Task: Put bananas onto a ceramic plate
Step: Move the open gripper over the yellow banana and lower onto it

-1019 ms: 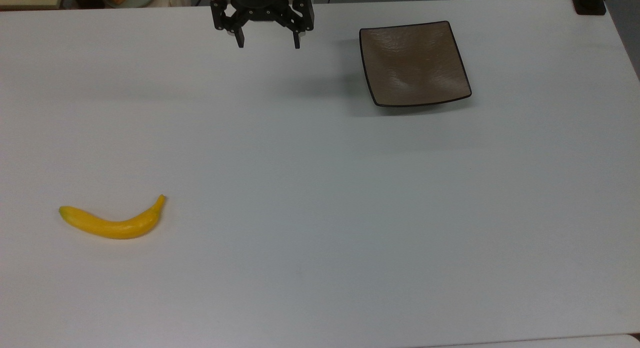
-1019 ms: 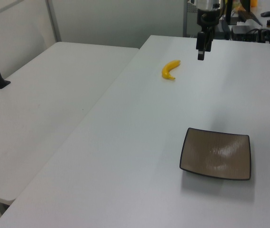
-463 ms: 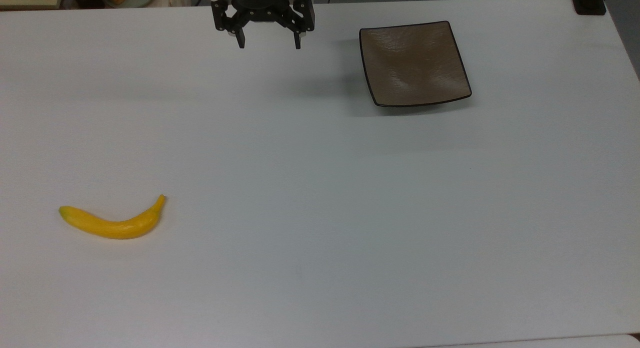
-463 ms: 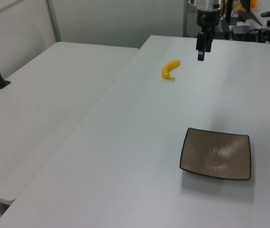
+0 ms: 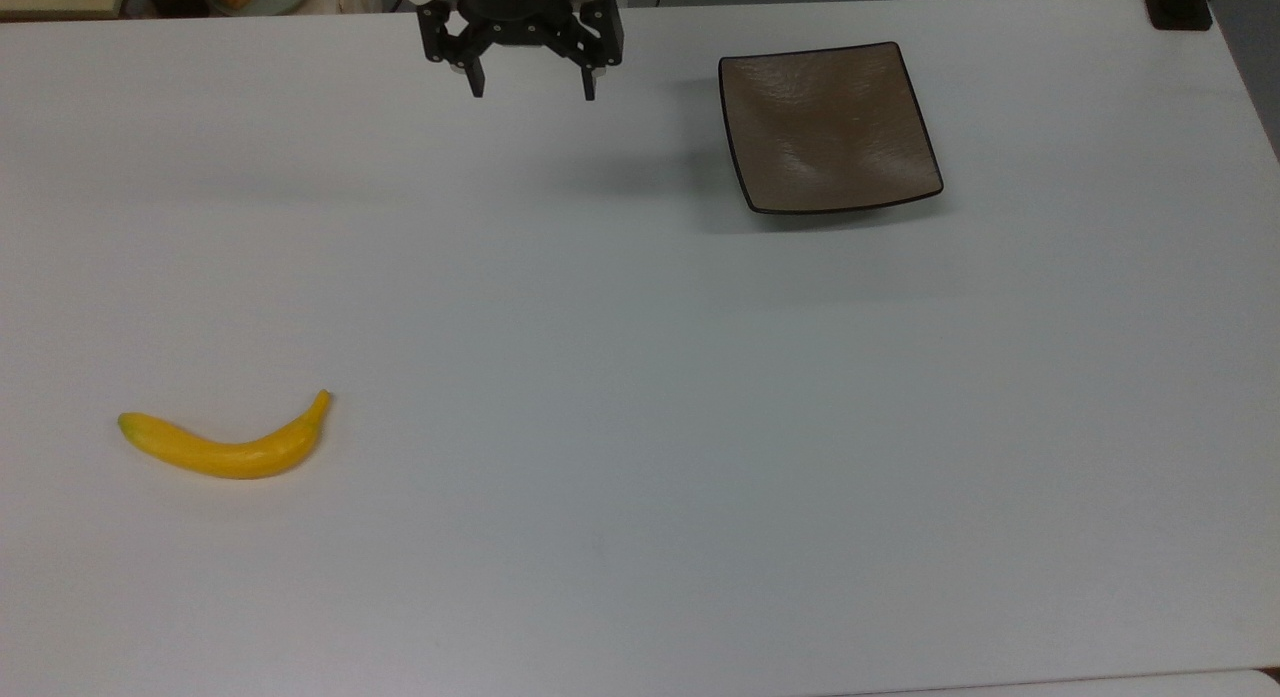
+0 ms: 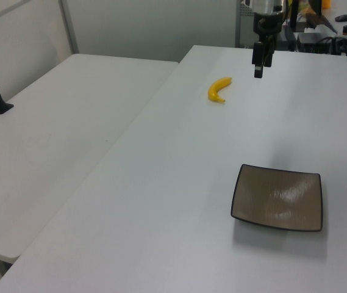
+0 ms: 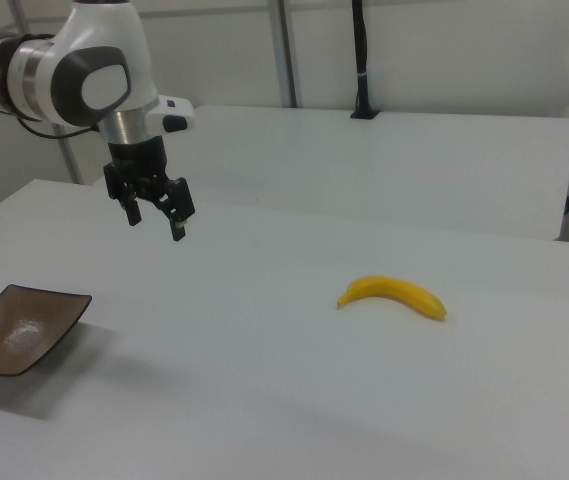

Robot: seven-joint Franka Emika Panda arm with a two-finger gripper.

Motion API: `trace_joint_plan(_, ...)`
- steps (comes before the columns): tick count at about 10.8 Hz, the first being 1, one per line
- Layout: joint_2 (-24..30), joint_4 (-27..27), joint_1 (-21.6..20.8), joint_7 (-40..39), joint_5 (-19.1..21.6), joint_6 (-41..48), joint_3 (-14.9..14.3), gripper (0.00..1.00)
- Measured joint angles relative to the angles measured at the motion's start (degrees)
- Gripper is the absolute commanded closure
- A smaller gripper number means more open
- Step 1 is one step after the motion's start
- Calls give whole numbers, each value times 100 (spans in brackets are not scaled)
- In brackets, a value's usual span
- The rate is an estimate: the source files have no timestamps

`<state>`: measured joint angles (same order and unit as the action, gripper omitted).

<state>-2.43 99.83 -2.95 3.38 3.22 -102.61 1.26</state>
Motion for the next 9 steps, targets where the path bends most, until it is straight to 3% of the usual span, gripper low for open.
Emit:
trace_joint_plan(5,-85,4,522,136,0,-805,-65,0)
trace_joint_plan(9,-904,-135,989,815,0,-1857,-119,0)
